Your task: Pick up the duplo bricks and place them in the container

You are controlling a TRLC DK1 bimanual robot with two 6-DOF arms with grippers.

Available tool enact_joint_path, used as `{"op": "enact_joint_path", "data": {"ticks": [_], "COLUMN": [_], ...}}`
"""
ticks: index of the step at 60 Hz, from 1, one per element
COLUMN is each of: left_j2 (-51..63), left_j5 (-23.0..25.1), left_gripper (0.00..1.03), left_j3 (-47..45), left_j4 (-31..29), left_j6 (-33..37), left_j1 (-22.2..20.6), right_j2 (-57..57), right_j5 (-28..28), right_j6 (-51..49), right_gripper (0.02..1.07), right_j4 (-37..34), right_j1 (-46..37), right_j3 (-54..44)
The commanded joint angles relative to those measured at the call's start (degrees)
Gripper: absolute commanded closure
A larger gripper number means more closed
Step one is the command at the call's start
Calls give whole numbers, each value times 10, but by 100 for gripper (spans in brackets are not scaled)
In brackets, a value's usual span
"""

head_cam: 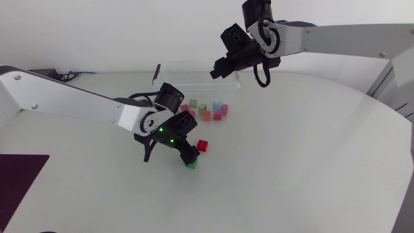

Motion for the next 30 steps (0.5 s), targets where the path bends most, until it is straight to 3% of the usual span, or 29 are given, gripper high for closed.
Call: {"op": "enact_joint_path", "data": {"ticks": [1,14,30], "left_j2": [13,22,-11], "left_j5": [-12,-39,-70], "left_gripper": [6,8,8], "left_j3": [-15,-19,-41], "left_j4": [-17,-28,-46], "left_j6": [-32,-68,-93], "left_j1": [-12,-37,-30], "right_j2": [30,14,-81], "right_j5": [1,1,2], "right_j6": [16,13,4], "right_gripper": [7,6,6], "right_j4": [1,2,7], "right_j1": [-8,-13,12], "right_j3": [28,10,-87]}}
